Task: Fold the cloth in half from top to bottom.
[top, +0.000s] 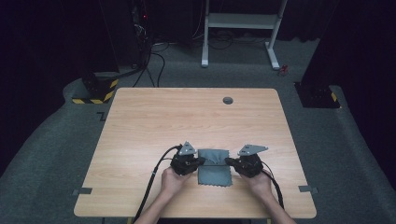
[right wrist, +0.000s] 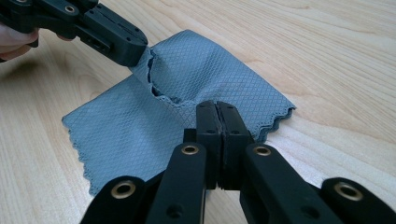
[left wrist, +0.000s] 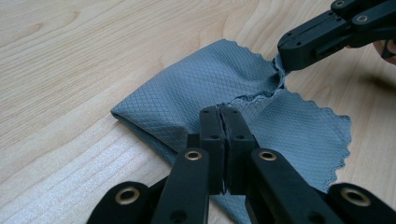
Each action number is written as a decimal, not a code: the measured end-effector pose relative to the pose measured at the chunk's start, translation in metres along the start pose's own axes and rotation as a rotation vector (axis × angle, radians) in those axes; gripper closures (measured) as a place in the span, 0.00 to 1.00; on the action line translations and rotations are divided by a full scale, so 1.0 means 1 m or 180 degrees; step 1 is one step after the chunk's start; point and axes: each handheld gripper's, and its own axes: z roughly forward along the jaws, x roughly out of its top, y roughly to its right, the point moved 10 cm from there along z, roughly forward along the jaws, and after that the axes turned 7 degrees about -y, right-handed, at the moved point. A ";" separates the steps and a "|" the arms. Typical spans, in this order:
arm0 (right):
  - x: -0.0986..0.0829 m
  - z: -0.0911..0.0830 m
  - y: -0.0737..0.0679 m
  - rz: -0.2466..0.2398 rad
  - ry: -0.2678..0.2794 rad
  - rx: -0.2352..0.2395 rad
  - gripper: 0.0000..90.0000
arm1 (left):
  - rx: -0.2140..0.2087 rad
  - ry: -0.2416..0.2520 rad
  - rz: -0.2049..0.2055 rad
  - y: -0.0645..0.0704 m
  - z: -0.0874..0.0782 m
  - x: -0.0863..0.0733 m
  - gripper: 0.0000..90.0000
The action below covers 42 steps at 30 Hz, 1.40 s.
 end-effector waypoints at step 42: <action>-0.023 -0.010 -0.024 -0.0237 -0.0057 0.0003 0.99 | -0.0001 -0.0122 0.0227 0.025 -0.005 -0.024 0.98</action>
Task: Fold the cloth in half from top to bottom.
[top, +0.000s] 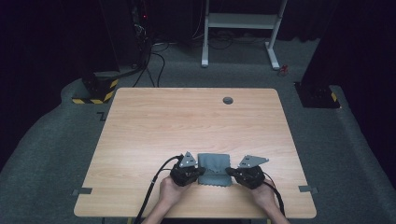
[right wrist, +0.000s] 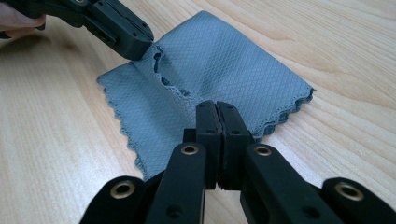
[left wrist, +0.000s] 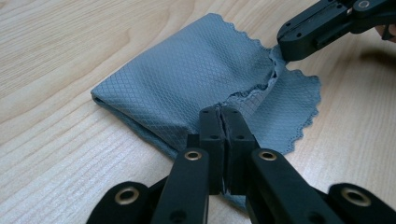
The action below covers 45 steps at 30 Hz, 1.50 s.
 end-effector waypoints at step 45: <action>0.004 0.005 -0.012 0.0067 -0.0004 0.0124 0.93 | 0.0052 -0.0029 0.0000 0.003 0.002 -0.001 0.70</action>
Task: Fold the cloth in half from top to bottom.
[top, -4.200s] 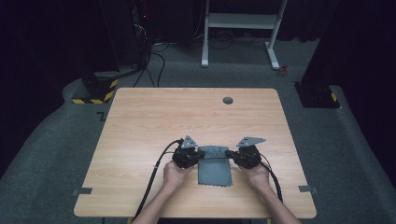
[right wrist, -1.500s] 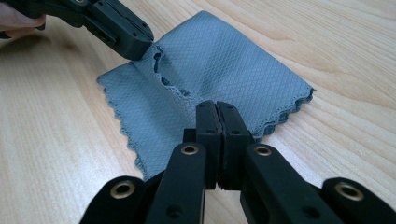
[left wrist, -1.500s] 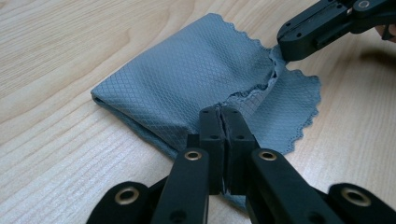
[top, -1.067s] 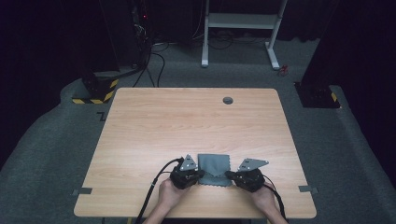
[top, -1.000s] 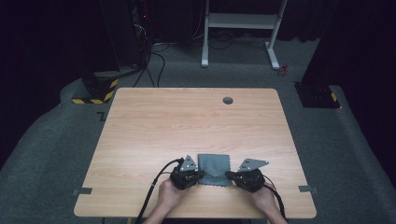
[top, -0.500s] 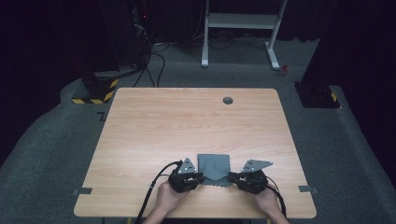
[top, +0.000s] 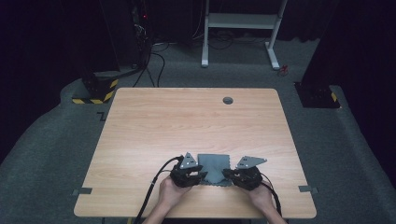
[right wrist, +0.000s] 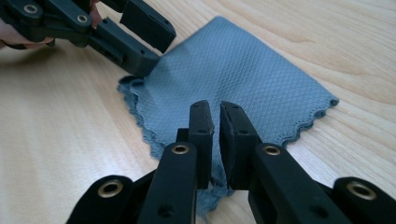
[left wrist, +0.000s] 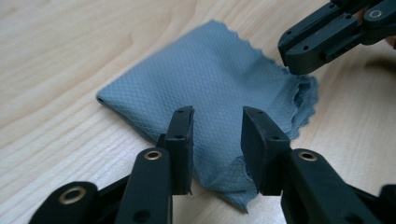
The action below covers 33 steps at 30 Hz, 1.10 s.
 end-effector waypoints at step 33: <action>-0.038 -0.006 -0.005 -0.0094 -0.0125 -0.0283 0.79 | 0.0179 -0.0006 0.0087 0.003 -0.014 -0.036 0.60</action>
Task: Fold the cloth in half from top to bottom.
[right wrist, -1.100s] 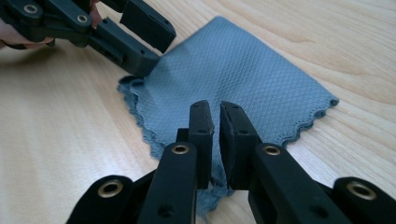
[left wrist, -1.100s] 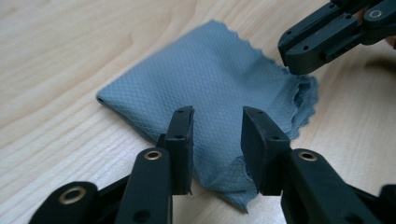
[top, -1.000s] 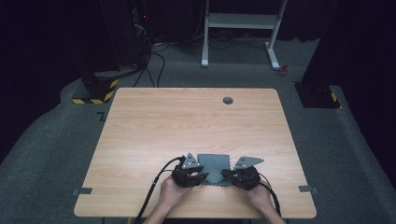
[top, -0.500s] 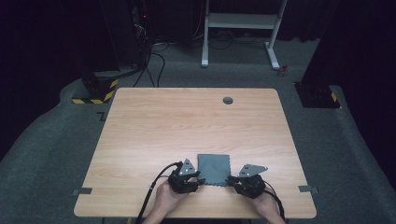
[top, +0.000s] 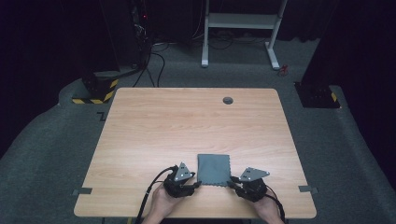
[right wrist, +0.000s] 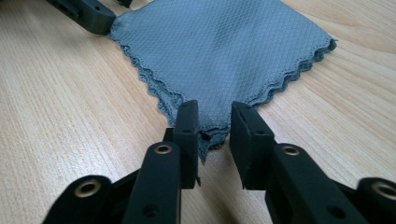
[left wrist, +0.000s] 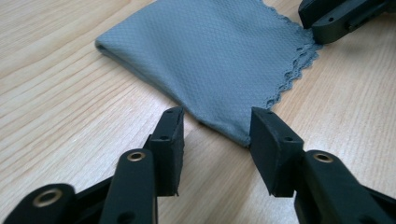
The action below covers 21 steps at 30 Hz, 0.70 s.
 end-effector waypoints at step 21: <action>0.046 0.012 0.047 0.0427 0.0226 -0.0047 0.93 | 0.0214 0.0083 -0.0373 -0.046 0.026 0.054 0.53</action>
